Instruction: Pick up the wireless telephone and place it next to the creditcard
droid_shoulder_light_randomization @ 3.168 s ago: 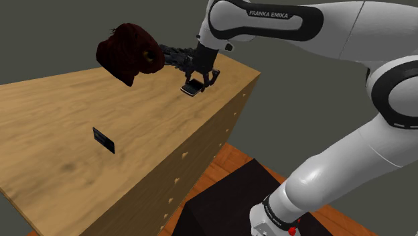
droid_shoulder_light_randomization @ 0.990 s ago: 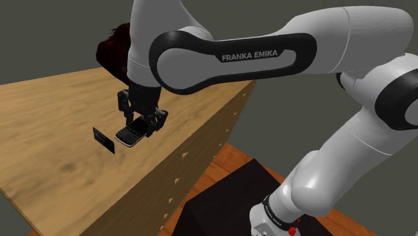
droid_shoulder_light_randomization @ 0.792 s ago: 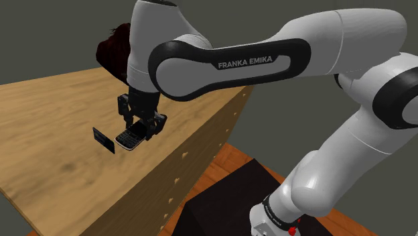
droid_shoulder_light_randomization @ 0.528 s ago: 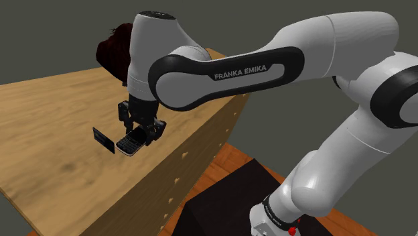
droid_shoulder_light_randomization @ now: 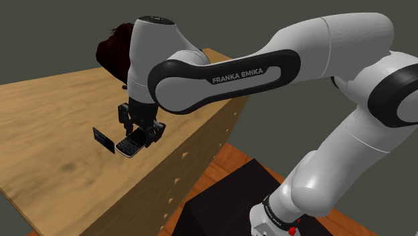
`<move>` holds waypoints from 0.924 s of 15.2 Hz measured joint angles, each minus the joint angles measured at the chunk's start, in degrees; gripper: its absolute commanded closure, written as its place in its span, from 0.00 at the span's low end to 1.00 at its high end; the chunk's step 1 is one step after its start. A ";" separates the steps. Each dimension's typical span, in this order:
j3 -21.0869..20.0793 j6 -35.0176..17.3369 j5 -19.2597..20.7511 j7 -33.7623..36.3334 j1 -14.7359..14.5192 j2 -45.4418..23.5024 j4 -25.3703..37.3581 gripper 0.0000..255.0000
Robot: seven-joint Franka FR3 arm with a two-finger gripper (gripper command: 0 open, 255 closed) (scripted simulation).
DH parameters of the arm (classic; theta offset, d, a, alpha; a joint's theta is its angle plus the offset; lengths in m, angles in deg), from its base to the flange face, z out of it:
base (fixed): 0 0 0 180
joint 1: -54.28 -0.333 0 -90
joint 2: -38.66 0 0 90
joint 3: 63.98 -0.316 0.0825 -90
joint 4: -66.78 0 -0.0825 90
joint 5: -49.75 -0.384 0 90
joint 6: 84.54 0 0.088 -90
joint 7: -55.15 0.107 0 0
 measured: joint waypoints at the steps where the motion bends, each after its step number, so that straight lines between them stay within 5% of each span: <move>1: 0.00 0.00 0.00 0.00 0.00 0.00 0.00 0.00; 6: 0.00 -0.01 0.00 0.00 0.00 0.00 0.00 0.00; 14: 0.32 6.82 -1.69 -1.23 0.31 2.84 4.43 0.00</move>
